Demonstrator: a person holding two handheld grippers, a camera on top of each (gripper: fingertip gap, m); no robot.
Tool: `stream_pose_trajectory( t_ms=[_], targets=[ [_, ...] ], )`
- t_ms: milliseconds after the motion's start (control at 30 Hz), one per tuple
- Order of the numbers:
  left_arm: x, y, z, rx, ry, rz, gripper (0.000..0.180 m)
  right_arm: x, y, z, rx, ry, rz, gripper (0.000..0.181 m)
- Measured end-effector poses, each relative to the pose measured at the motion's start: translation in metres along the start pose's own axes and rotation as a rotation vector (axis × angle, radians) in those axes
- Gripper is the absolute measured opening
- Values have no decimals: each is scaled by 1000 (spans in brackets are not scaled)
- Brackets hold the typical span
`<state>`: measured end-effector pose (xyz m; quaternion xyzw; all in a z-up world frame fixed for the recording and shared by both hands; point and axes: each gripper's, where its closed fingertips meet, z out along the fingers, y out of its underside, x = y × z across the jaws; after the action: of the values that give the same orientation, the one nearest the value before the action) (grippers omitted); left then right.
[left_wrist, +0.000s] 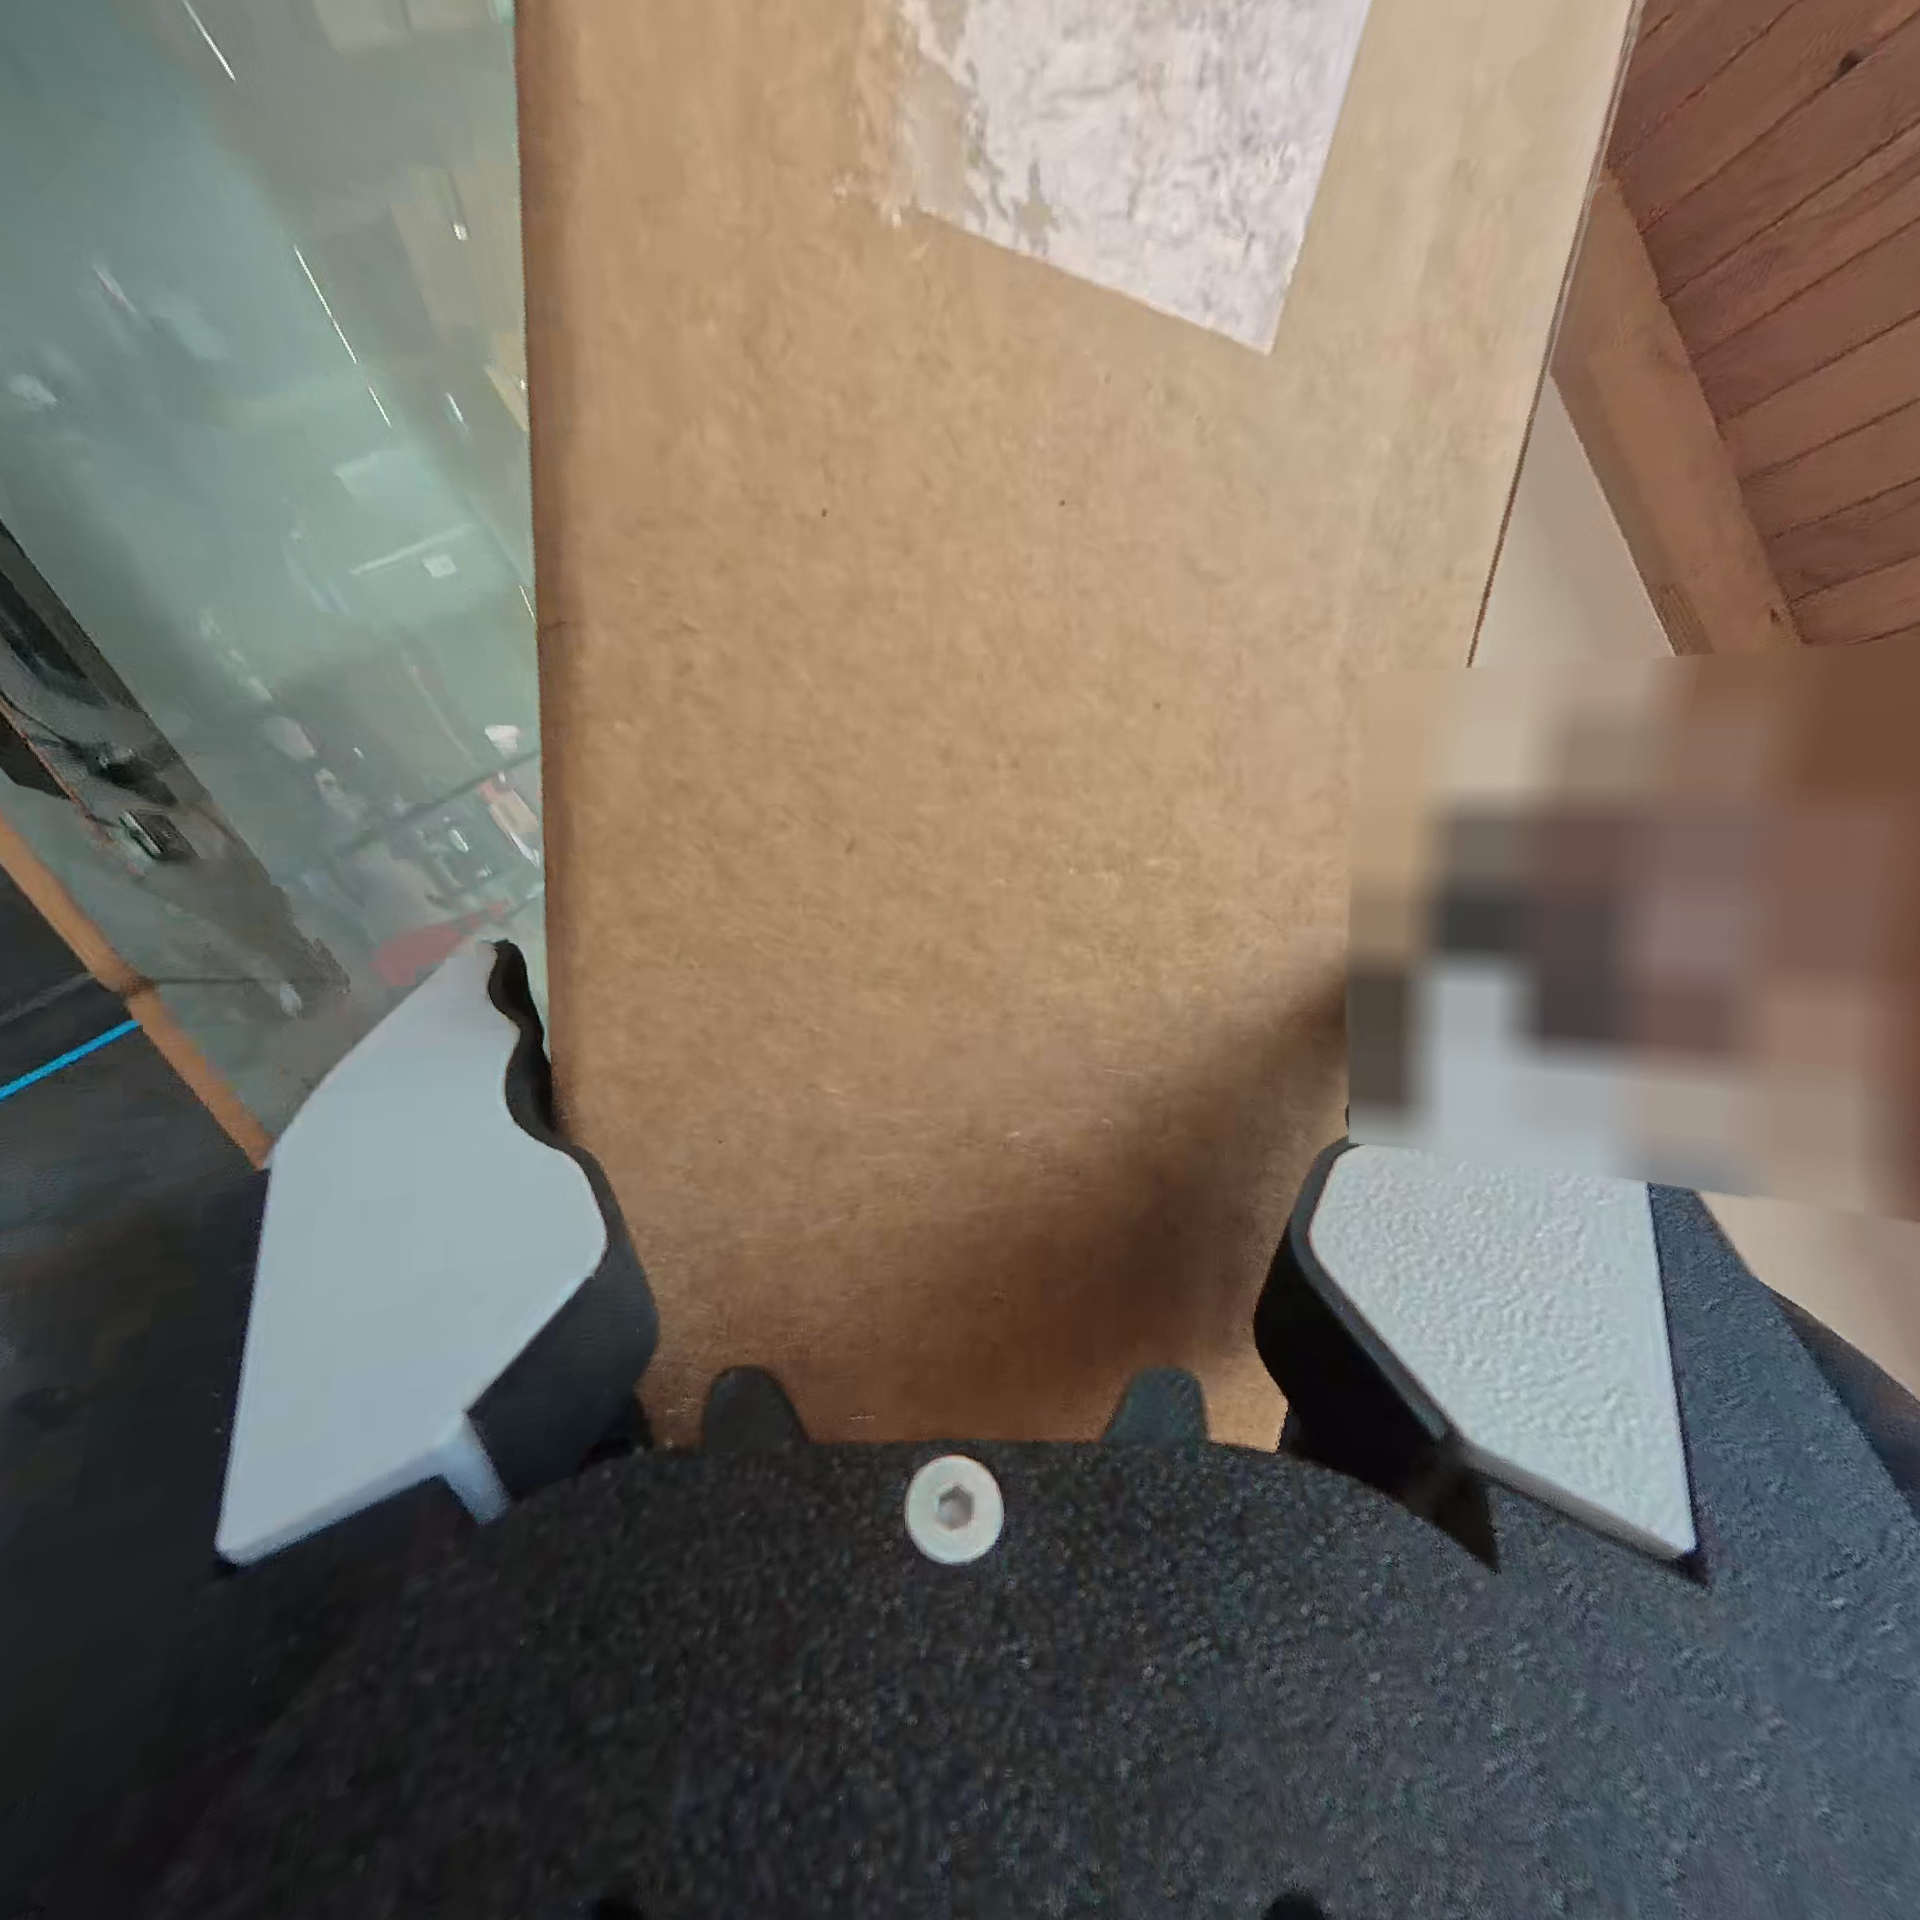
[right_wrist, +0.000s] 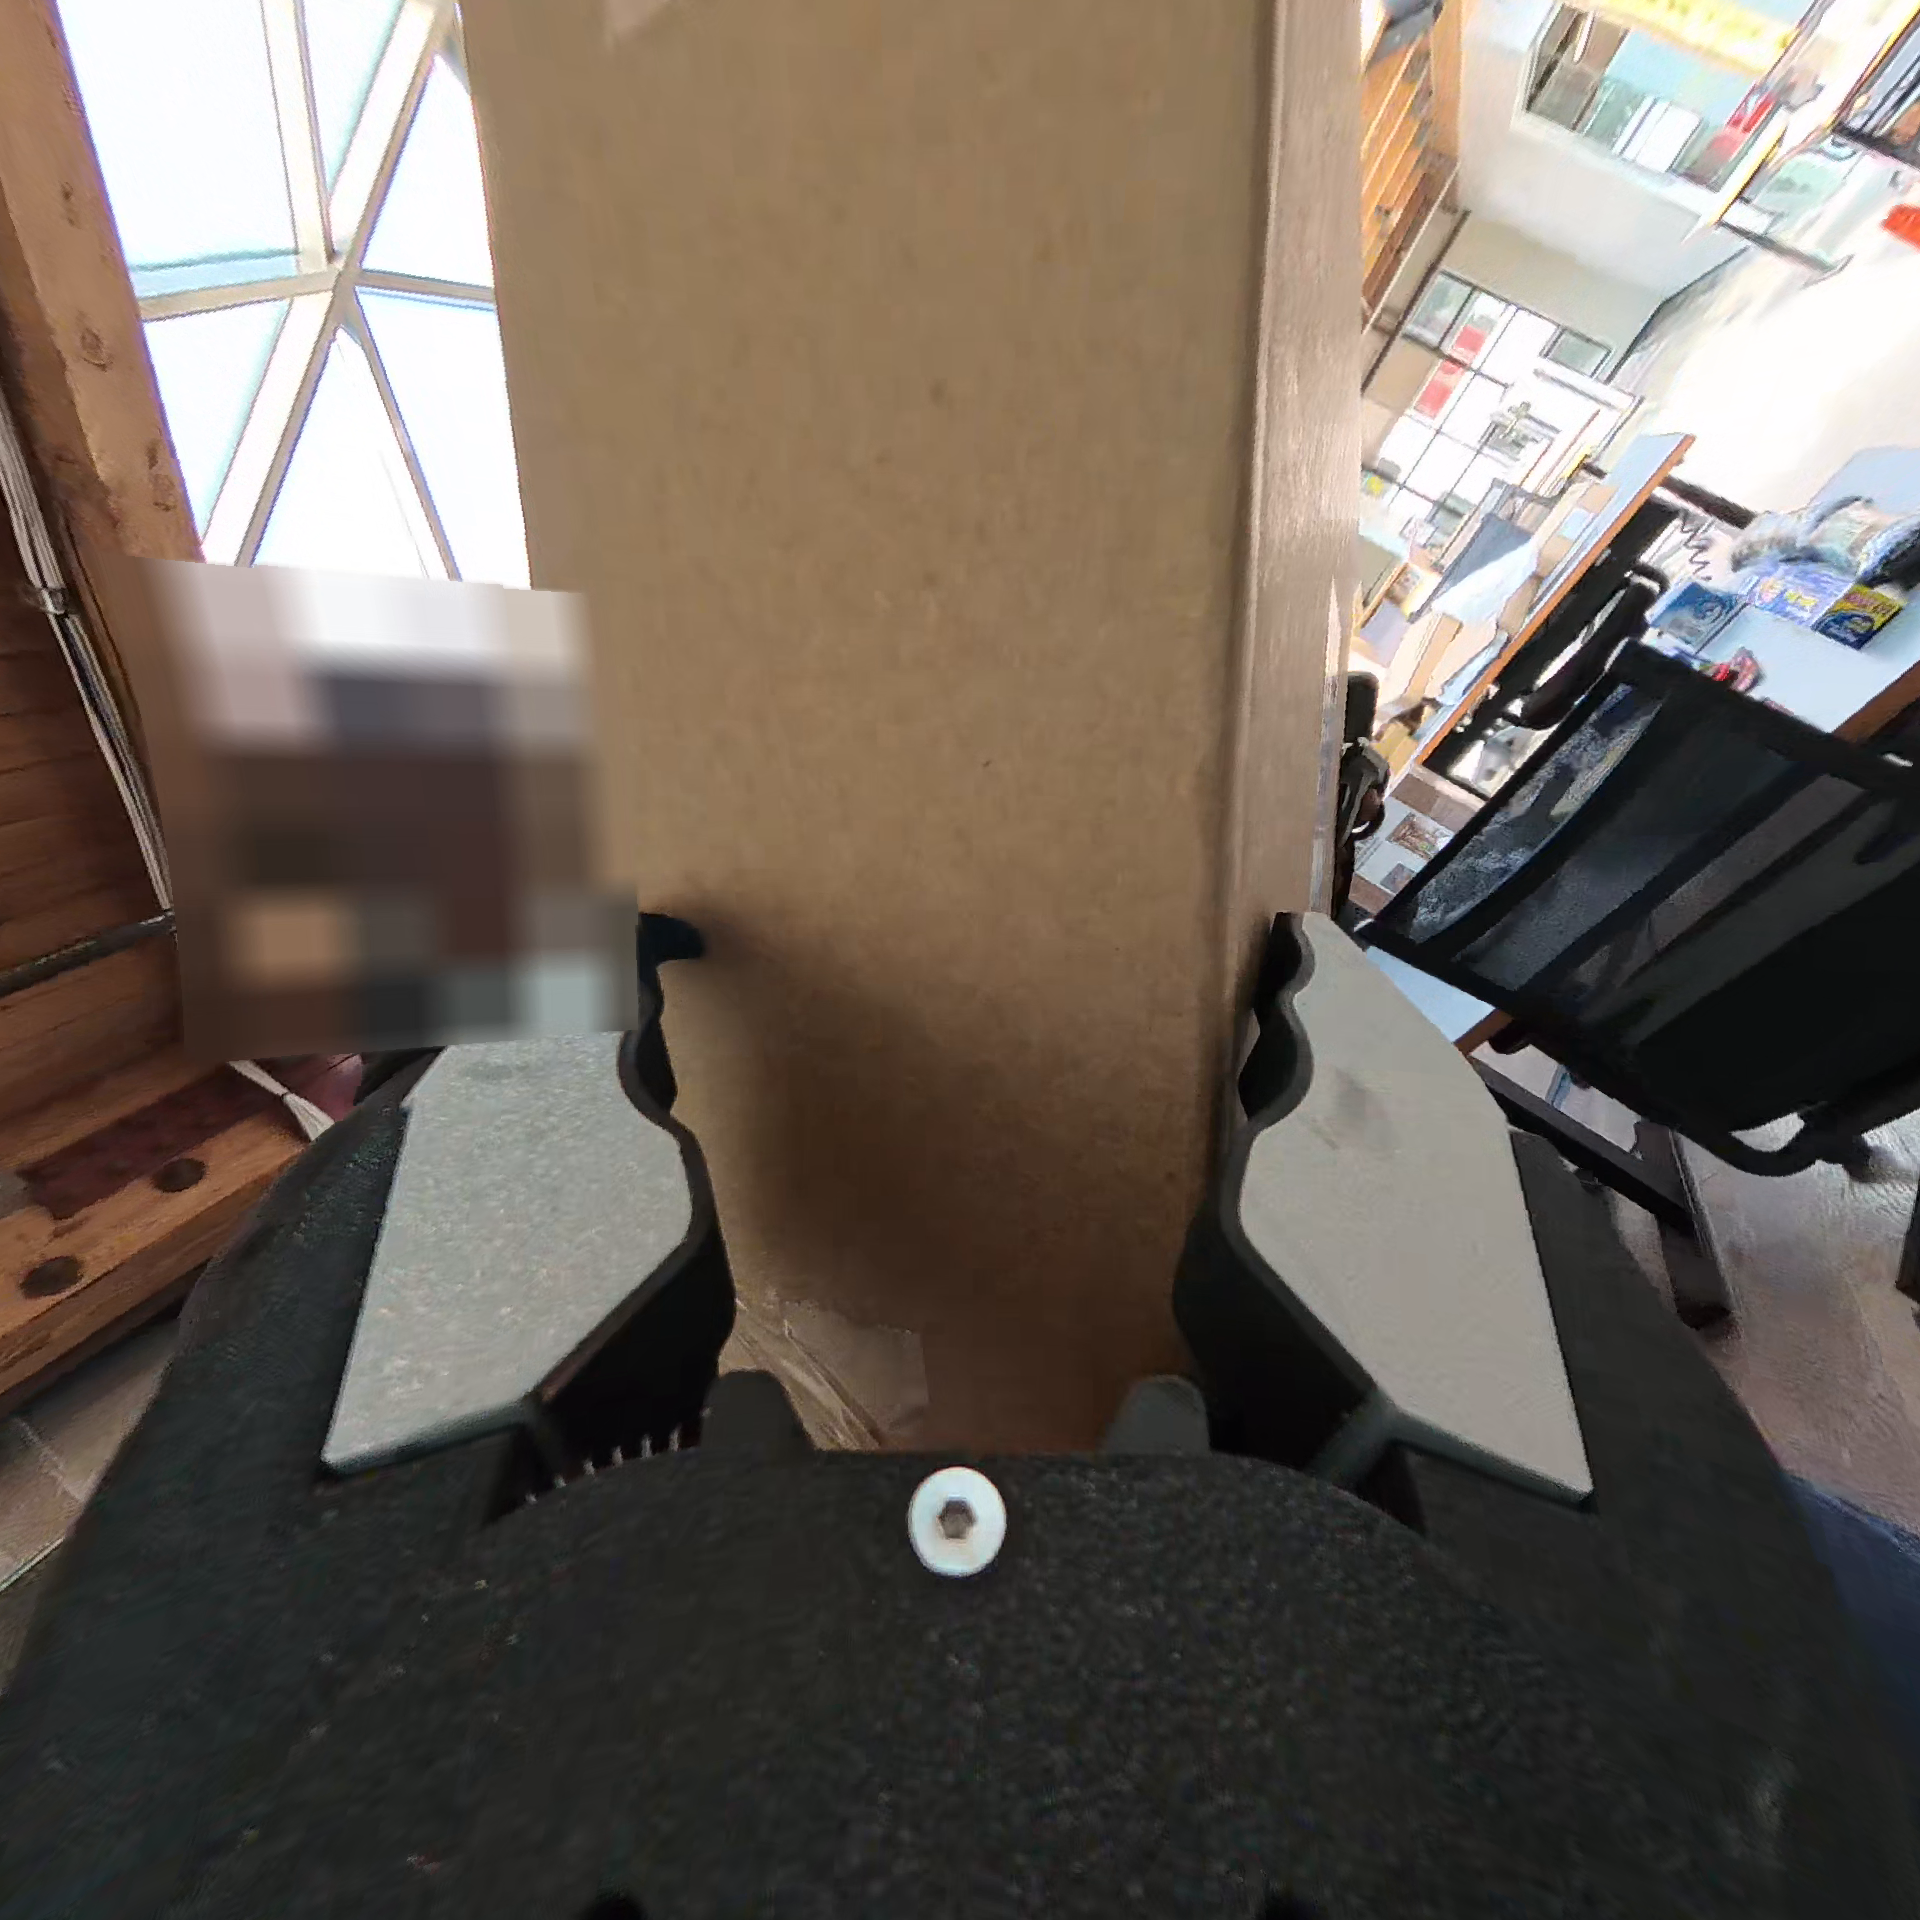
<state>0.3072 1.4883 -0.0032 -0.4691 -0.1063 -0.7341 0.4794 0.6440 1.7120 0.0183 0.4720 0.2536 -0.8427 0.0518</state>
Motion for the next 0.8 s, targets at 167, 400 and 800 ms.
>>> stream_pose_trajectory(
  t_ms=[167,400,800],
  targets=[
    [-48,-171,-30,52,-10,78,147,116,-160,66,-70,-39,-4,109],
    [-82,-392,-45,101,-70,124,147,244,-366,158,-124,-106,37,110],
    [-244,-700,-45,345,-193,185,147,508,-728,220,-271,-186,226,111]
  ],
)
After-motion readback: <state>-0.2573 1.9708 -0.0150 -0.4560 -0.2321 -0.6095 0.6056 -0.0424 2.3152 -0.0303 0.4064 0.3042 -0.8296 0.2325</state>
